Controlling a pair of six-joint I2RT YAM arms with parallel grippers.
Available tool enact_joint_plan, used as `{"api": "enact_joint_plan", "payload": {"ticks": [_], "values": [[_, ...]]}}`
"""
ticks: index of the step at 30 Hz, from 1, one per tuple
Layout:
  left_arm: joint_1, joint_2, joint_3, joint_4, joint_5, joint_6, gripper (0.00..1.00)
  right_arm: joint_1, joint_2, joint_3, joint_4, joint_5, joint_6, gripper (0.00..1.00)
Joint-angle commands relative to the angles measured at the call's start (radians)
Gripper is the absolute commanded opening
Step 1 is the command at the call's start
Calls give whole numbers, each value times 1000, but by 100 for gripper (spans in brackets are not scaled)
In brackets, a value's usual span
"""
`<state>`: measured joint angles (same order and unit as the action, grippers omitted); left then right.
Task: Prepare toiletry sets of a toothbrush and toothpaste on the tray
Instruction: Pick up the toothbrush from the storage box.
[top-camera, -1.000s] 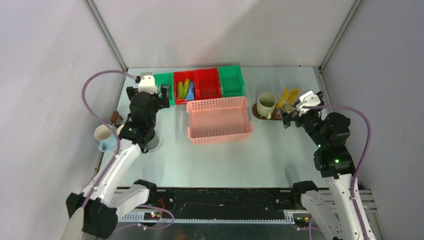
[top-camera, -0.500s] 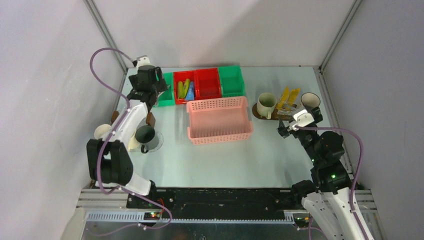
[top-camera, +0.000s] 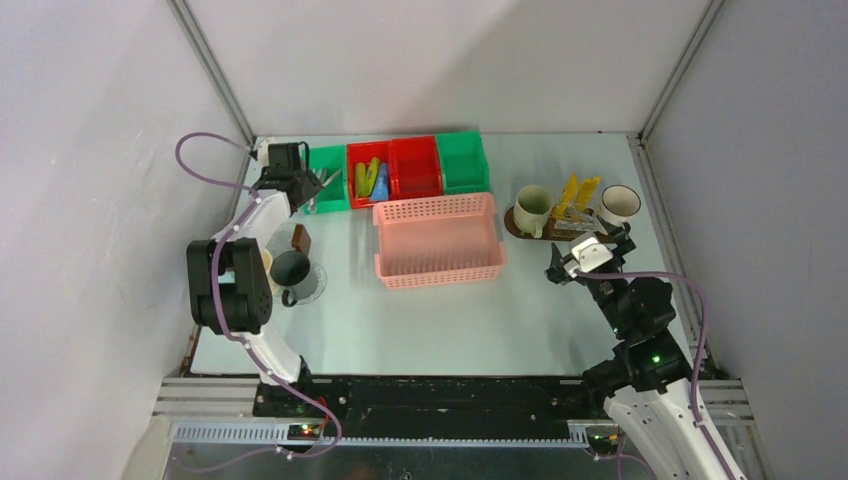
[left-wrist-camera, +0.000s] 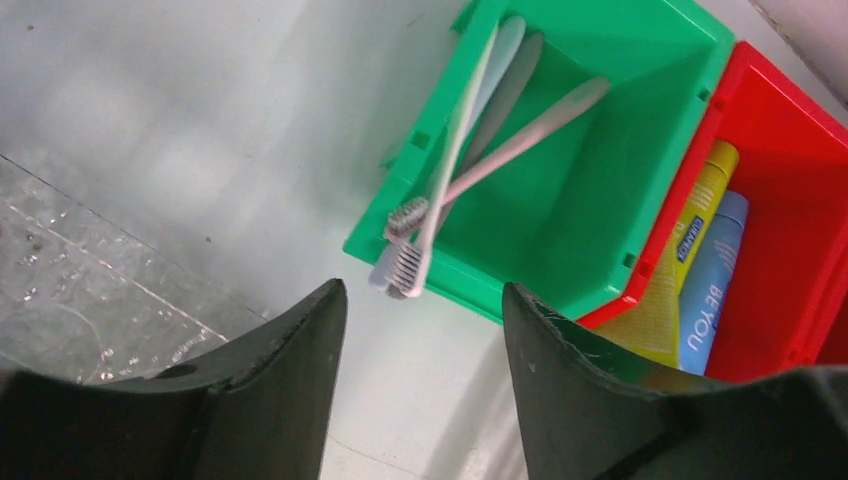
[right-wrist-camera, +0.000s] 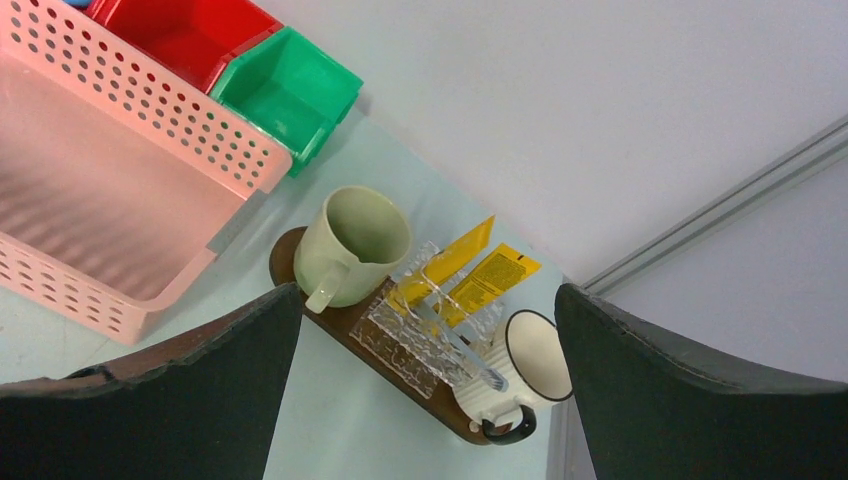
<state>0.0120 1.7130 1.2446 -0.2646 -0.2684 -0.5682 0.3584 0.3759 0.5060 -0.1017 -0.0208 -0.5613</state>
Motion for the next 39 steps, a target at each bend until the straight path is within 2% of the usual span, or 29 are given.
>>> {"api": "enact_joint_plan", "payload": {"ticks": [1, 10, 20, 25, 39], "values": [[52, 23, 4, 56, 76, -98, 61, 8, -19, -23, 84, 21, -19, 99], [73, 76, 4, 80, 158, -123, 46, 8, -27, -44, 92, 59, -29, 99], [77, 107, 3, 80, 179, -132, 40, 9, -33, -56, 126, 65, -35, 99], [78, 108, -2, 84, 181, -135, 34, 10, -42, -63, 126, 64, -37, 100], [97, 126, -32, 116, 201, -154, 38, 16, -54, -70, 131, 62, -40, 100]]}}
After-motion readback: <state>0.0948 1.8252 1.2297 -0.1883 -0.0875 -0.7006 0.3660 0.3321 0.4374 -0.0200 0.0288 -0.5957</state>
